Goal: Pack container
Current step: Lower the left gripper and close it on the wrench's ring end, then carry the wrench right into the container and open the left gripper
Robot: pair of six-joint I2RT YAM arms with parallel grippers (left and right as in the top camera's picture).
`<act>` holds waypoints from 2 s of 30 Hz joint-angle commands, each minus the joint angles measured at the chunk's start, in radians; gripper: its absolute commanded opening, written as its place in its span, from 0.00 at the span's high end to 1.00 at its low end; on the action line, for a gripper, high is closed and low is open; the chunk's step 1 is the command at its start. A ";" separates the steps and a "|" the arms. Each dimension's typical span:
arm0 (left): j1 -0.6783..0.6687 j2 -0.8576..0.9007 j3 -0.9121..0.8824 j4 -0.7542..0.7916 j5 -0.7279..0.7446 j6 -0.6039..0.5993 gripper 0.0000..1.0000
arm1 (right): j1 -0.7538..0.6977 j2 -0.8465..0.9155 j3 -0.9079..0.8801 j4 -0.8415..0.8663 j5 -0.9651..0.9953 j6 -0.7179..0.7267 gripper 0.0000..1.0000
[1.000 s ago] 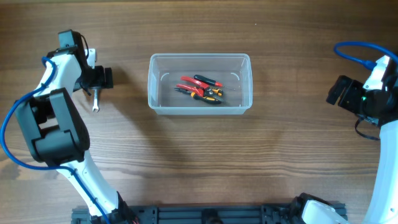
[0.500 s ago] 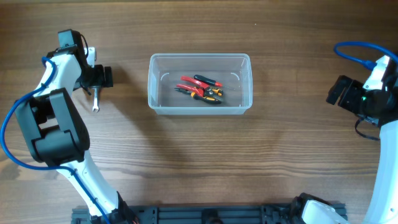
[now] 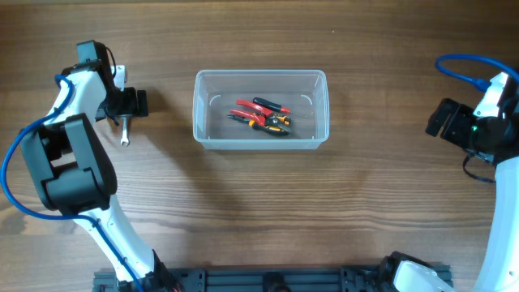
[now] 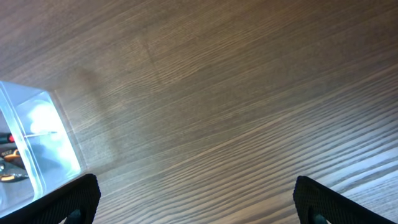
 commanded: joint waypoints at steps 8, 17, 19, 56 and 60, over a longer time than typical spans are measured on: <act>0.011 0.029 0.013 0.018 0.010 0.012 0.00 | -0.003 0.006 -0.002 0.003 -0.012 -0.004 0.00; 0.011 0.029 0.013 0.041 0.010 0.012 0.25 | -0.003 0.006 -0.002 0.003 -0.012 -0.004 0.00; 0.011 0.029 0.013 0.041 0.010 0.012 0.32 | -0.003 0.006 -0.002 0.003 -0.012 -0.004 0.00; 0.010 0.029 0.013 0.035 0.052 0.004 0.91 | -0.003 0.006 -0.002 0.003 -0.012 -0.004 0.00; 0.009 0.022 0.013 0.037 0.052 -0.003 0.96 | -0.003 0.006 -0.002 0.003 -0.012 -0.004 0.00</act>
